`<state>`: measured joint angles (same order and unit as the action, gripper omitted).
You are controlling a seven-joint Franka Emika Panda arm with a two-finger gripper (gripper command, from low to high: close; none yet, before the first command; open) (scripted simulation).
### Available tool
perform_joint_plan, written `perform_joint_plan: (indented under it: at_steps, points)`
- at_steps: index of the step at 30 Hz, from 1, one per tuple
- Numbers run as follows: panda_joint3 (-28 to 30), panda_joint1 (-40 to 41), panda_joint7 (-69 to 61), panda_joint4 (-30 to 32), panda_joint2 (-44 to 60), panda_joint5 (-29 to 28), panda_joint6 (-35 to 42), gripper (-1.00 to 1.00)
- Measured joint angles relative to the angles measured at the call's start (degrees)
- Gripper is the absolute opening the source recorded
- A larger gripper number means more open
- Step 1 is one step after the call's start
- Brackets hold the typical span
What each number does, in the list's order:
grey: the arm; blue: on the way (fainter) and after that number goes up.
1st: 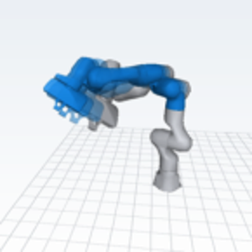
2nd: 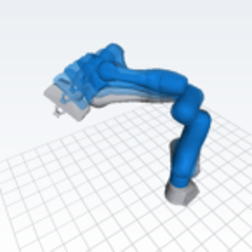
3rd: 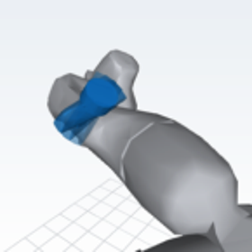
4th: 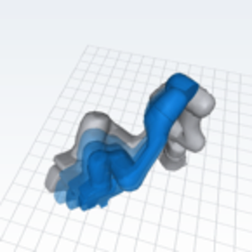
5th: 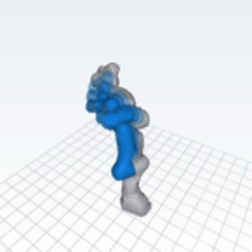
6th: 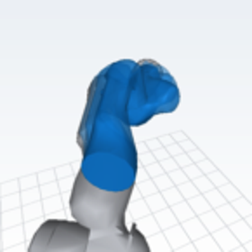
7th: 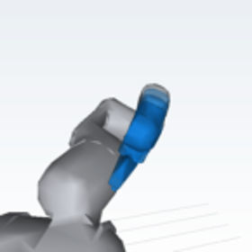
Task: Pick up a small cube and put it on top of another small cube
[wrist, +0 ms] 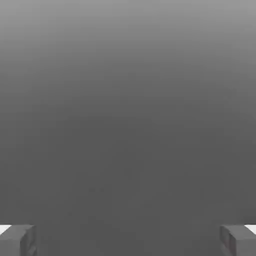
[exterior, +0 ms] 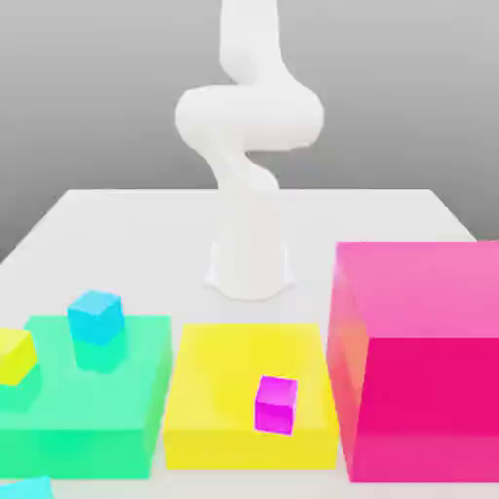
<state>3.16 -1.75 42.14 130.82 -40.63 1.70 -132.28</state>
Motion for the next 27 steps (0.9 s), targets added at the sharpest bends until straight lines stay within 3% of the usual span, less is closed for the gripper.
perform_joint_plan:
  at_steps: [15,21,27]
  points:
    - [15.51,-5.62,-25.32,-5.80,31.54,14.45,-2.86,0.00]
    - [17.25,-3.26,-34.88,-8.06,43.86,19.52,-4.12,0.00]
    - [17.40,-0.23,-42.19,-10.05,55.04,21.12,-6.33,0.00]
